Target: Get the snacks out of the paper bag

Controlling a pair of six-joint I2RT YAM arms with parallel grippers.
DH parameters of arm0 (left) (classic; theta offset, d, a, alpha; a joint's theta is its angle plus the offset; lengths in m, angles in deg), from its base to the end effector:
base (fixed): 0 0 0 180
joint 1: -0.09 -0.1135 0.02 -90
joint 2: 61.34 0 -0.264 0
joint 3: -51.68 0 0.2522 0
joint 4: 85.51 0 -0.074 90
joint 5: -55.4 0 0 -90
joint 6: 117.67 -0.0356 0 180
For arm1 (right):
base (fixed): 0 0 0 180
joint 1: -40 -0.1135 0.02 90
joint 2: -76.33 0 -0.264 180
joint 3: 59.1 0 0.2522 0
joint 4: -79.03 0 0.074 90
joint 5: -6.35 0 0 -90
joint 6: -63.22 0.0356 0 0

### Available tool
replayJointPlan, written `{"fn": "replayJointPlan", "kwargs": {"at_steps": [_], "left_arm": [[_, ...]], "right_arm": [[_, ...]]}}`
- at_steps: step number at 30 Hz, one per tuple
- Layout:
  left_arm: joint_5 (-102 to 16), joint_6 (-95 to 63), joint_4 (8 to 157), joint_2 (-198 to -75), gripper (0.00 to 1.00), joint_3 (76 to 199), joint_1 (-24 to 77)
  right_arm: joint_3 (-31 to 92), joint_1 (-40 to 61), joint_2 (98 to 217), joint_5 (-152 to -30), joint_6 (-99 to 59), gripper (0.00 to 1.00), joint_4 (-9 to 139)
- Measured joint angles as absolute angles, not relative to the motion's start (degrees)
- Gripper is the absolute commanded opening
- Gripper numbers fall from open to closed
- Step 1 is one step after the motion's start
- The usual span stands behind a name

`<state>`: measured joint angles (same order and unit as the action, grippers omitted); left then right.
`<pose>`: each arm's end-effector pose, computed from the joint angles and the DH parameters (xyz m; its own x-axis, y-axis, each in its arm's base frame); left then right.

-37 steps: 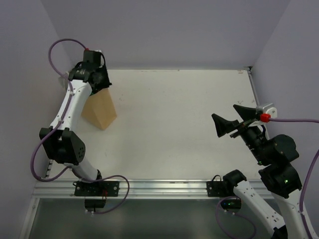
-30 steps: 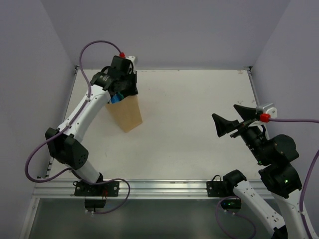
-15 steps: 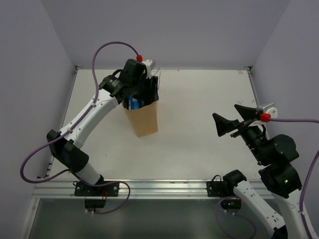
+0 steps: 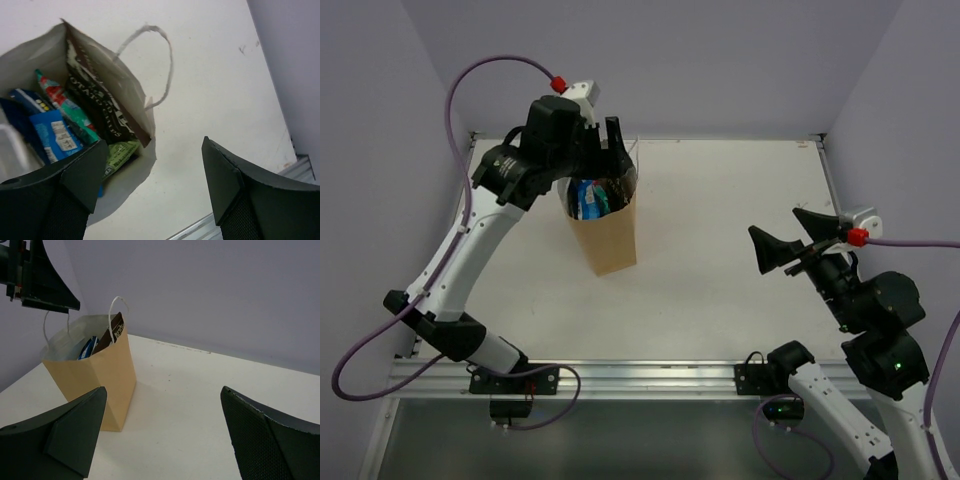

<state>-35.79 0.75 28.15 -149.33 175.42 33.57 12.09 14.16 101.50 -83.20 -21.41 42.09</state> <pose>0.2580 -0.1715 0.4689 -0.6429 -0.1453 -0.7521 0.2962 0.8583 -0.4190 0.0581 0.0278 0.4246 0.1013 0.1530 -0.9830 -0.4403 0.8930 0.0936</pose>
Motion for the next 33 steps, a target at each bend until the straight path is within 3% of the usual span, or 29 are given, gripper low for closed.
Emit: {"fn": "replayJointPlan", "kwargs": {"at_steps": [6,13,23,33], "left_arm": [[-22.7,4.36,22.97,-143.73,0.81,175.27,33.52],[-13.54,6.81,19.98,-137.33,0.79,162.94,33.48],[-11.77,7.86,24.31,-136.93,0.61,150.55,28.56],[-13.52,7.68,31.35,-136.98,0.39,148.88,26.68]], "right_arm": [[12.55,14.16,101.5,-83.2,-21.43,0.99,42.07],[12.64,14.16,102.09,-83.2,-21.41,0.99,42.07],[12.62,14.16,102.57,-83.2,-21.41,0.99,42.07],[12.62,14.16,102.55,-83.2,-21.39,0.99,42.07]]}}
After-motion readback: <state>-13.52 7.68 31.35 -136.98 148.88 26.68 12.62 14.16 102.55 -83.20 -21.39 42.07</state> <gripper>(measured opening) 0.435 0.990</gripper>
